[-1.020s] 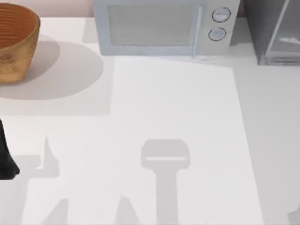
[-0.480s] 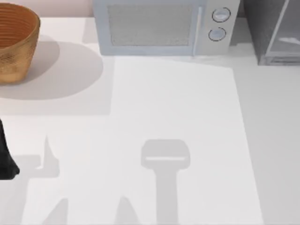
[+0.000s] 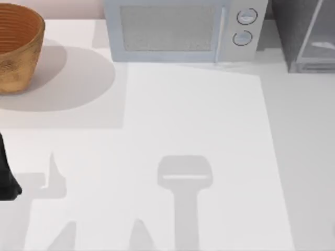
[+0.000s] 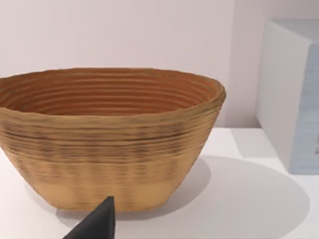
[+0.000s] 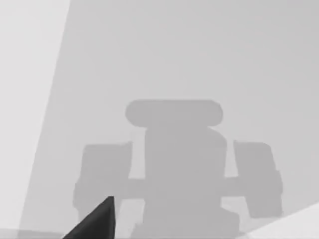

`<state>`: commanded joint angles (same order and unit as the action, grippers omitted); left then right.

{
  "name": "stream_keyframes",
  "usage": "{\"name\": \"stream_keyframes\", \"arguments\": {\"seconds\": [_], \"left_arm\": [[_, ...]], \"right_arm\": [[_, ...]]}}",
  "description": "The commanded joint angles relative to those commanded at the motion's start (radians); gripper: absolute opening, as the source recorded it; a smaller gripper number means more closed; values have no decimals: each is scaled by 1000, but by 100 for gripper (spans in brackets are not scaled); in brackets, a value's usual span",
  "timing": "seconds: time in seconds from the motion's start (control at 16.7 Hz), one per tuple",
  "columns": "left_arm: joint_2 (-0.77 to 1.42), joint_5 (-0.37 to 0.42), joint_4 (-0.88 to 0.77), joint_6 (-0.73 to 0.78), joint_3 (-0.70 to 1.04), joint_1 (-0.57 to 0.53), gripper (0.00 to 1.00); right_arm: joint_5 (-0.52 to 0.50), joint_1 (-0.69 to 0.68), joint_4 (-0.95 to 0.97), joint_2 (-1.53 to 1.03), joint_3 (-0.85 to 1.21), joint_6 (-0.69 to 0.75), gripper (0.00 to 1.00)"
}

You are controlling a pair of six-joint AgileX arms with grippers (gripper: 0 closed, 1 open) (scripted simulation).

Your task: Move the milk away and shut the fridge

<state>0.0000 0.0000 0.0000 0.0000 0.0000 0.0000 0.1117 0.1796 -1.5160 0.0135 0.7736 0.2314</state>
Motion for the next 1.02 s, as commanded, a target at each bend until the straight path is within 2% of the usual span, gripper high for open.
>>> {"name": "stream_keyframes", "arguments": {"seconds": [0.24, 0.78, 1.02], "left_arm": [[0, 0, 0, 0, 0, 0, 100], [0, 0, 0, 0, 0, 0, 100], [0, 0, 0, 0, 0, 0, 100]], "right_arm": [[168, 325, -48, -350, 138, 352, 100], [597, 1174, -55, -1338, 436, 1337, 100], [742, 1463, -13, -1659, 519, 1653, 100]]}}
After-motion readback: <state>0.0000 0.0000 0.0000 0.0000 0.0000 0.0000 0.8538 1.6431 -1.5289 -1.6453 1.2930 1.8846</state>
